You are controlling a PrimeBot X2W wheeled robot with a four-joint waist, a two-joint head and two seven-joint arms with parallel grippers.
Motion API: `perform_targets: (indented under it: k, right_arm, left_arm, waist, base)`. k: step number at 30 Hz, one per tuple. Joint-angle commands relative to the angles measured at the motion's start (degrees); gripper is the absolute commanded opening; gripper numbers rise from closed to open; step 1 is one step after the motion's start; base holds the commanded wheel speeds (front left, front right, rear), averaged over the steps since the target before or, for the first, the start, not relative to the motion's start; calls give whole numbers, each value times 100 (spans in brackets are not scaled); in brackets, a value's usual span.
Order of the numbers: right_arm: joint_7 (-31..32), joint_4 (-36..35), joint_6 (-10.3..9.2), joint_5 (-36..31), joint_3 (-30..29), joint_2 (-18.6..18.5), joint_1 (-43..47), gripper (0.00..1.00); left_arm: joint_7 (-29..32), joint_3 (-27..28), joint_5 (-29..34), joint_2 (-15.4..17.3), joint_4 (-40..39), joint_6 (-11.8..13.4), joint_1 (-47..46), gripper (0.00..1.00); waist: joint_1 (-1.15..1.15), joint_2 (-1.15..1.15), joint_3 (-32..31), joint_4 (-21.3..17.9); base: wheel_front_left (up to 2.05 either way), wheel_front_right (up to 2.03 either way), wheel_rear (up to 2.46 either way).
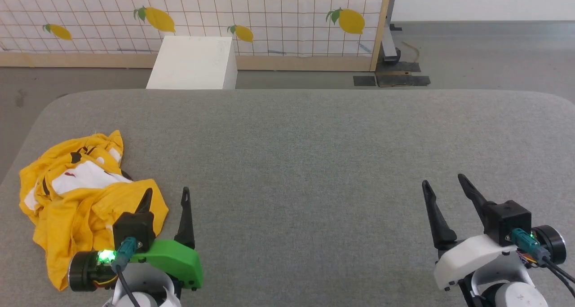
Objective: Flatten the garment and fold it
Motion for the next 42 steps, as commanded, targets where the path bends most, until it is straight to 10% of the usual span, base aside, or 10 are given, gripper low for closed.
perform_targets:
  k: [1,42]
  right_arm:
    - [-65,35,0,78,-12,0,17,100]
    - [-550,454,-3,620,146,1,44,100]
  left_arm:
    - [-63,-1,-53,-1,29,18,8,100]
    - [-546,153,-488,-7,165,231,203,100]
  waist:
    - [0,0,0,2]
    - [0,0,-66,898]
  base:
    - [0,0,0]
    - [0,0,0]
